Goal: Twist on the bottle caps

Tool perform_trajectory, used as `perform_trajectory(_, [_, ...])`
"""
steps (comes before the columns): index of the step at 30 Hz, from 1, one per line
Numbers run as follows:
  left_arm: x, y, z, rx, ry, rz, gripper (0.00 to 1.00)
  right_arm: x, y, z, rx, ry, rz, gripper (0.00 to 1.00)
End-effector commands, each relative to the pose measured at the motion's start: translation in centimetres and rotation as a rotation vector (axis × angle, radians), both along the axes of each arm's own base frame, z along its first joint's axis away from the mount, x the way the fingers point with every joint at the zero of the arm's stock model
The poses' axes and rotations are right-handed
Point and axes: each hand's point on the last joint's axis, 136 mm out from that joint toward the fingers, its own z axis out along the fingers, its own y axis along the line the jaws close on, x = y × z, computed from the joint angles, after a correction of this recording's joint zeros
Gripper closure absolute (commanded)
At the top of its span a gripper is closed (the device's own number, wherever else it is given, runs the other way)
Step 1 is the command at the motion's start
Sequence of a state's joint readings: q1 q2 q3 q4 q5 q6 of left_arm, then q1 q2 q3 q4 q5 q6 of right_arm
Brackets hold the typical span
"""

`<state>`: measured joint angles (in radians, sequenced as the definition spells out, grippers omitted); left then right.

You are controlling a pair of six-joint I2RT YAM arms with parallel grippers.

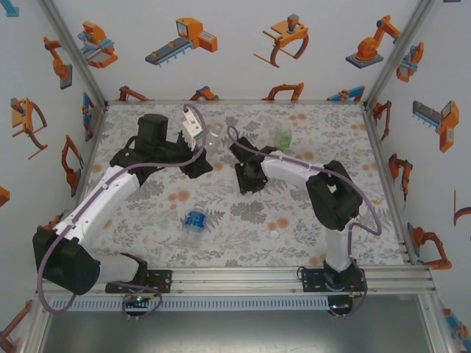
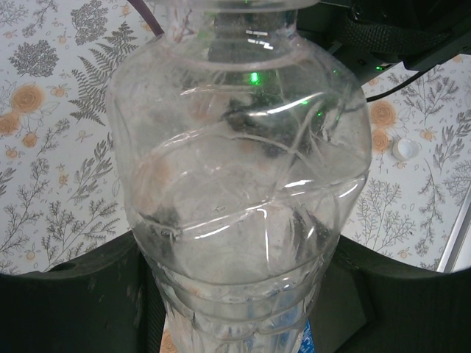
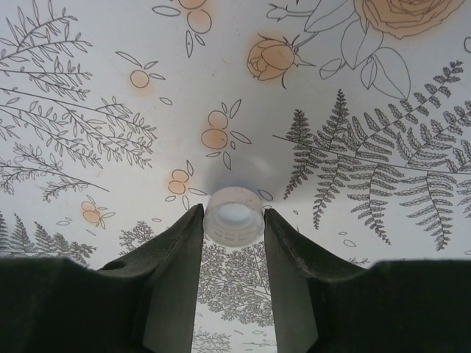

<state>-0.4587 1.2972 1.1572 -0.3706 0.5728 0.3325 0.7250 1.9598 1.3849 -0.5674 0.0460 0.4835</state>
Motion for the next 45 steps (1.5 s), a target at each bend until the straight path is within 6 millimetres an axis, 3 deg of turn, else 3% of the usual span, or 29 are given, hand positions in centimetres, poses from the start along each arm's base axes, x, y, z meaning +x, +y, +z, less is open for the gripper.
perform_trajectory(1, [-0.1, -0.1, 0.8, -0.007, -0.028, -0.016, 0.93, 0.2, 0.3, 1.7, -0.003, -0.027, 0.015, 0.61])
perform_trajectory(7, [-0.2, -0.1, 0.9, -0.006, -0.029, -0.015, 0.93, 0.2, 0.5, 1.4, -0.007, -0.02, 0.017, 0.61])
perform_trajectory(16, [-0.1, -0.1, 0.8, -0.004, -0.027, -0.013, 0.93, 0.4, 0.4, 2.9, -0.001, -0.048, 0.017, 0.61])
perform_trajectory(27, [-0.1, -0.1, 0.7, -0.002, -0.024, -0.015, 0.93, -0.2, 0.2, 2.5, -0.022, -0.037, 0.019, 0.61])
perform_trajectory(34, [-0.1, -0.1, 0.7, -0.002, -0.021, -0.016, 0.92, 0.1, 0.4, 3.4, -0.012, -0.059, 0.019, 0.61])
perform_trajectory(45, [-0.1, -0.2, 0.6, -0.003, -0.019, -0.016, 0.92, -0.4, 0.6, 1.7, -0.012, -0.024, 0.026, 0.63])
